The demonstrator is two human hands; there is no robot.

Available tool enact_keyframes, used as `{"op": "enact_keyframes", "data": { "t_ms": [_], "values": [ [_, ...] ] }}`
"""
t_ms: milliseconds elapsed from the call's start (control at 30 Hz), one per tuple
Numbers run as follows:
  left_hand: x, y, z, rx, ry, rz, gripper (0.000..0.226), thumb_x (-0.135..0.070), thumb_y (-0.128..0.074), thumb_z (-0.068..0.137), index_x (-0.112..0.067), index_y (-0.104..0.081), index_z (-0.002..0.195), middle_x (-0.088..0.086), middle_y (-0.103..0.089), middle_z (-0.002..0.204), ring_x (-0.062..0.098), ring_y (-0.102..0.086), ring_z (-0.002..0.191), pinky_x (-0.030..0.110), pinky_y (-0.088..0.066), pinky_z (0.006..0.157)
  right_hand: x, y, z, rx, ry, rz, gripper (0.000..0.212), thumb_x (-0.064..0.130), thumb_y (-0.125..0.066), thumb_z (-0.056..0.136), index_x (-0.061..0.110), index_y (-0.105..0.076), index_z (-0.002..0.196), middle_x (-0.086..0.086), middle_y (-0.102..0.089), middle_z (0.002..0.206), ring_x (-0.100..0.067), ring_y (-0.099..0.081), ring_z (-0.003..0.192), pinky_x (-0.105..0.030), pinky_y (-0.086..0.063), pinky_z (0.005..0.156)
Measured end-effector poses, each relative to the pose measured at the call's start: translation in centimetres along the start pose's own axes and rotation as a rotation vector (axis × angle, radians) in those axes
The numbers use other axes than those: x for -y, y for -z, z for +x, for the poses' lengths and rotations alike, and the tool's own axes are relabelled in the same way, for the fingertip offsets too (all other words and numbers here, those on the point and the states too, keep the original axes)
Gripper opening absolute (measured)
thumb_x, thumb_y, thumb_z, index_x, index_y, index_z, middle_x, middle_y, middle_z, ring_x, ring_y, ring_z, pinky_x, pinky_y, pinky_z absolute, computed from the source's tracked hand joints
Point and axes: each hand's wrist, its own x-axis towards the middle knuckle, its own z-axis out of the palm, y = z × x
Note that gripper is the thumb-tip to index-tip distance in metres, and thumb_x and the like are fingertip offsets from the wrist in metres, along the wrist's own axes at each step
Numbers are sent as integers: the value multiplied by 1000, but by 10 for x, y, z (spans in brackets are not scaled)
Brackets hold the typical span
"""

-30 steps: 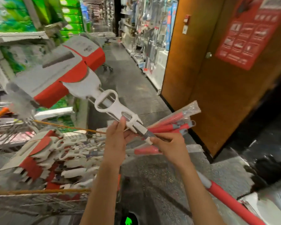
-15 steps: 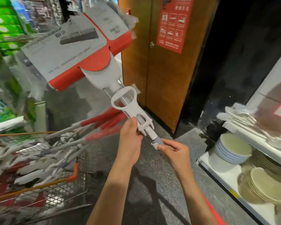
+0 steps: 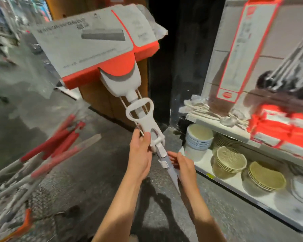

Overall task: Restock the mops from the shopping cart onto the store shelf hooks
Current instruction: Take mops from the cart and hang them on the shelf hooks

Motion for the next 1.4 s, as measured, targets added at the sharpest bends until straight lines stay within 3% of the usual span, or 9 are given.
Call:
{"op": "enact_keyframes", "data": {
  "t_ms": [167,333,567,667,900,1000,1100,1233,1400],
  "values": [
    [25,-29,8,180,6,63,25,-4,-42,105,-6,-51,129,-4,-73,94,11,-67,91,26,-55,82,48,35,26,-65,147,21,37,43,-51,96,24,-64,125,5,-69,125,-3,-62,118,-16,-48,97],
    [49,-48,23,291,42,116,39,-25,-57,93,-15,-55,131,8,-70,119,26,-64,114,47,-48,101,93,50,65,-16,200,33,48,43,-53,96,17,-58,137,4,-67,129,-6,-61,122,-25,-45,106],
    [67,-78,61,483,72,192,43,-28,-57,95,-17,-53,136,8,-66,130,29,-61,124,46,-48,105,124,71,127,-54,177,106,19,25,-57,101,19,-76,102,-1,-75,102,-13,-66,98,-34,-48,96],
    [71,-96,84,548,94,203,42,-32,-61,95,-20,-55,135,5,-67,131,27,-60,125,46,-46,106,126,81,153,-142,192,204,17,21,-60,99,9,-71,99,-10,-68,97,-20,-60,92,-38,-48,88],
    [87,-147,136,754,116,245,36,-30,-56,100,-22,-56,134,2,-68,130,22,-61,126,40,-46,107,131,114,195,-432,286,211,36,31,-66,87,7,-72,112,-12,-72,115,-20,-63,104,-42,-48,100],
    [88,-171,161,825,97,333,30,-37,-50,103,-18,-63,122,-1,-73,116,12,-66,114,37,-48,101,134,132,210,-501,322,221,12,26,-68,89,20,-78,92,-4,-75,102,-19,-64,95,-41,-50,92],
    [78,-202,182,789,29,294,40,-52,-45,97,-28,-64,123,-11,-72,117,5,-64,114,26,-48,97,133,143,219,-539,369,216,27,10,-60,98,21,-79,82,0,-73,87,-17,-61,85,-37,-49,81],
    [82,-243,203,710,-76,223,26,-26,-47,106,-30,-68,121,-13,-73,117,4,-63,117,28,-47,103,131,158,228,-612,417,237,30,3,-57,98,17,-74,78,5,-70,78,-9,-60,75,-24,-50,71],
    [94,-293,210,727,-21,91,28,-8,-55,101,-15,-65,125,-11,-71,119,-4,-65,108,15,-49,93,137,194,237,-697,439,347,22,3,-58,97,14,-75,89,-4,-72,92,-19,-61,89,-33,-52,80]
  ]
}}
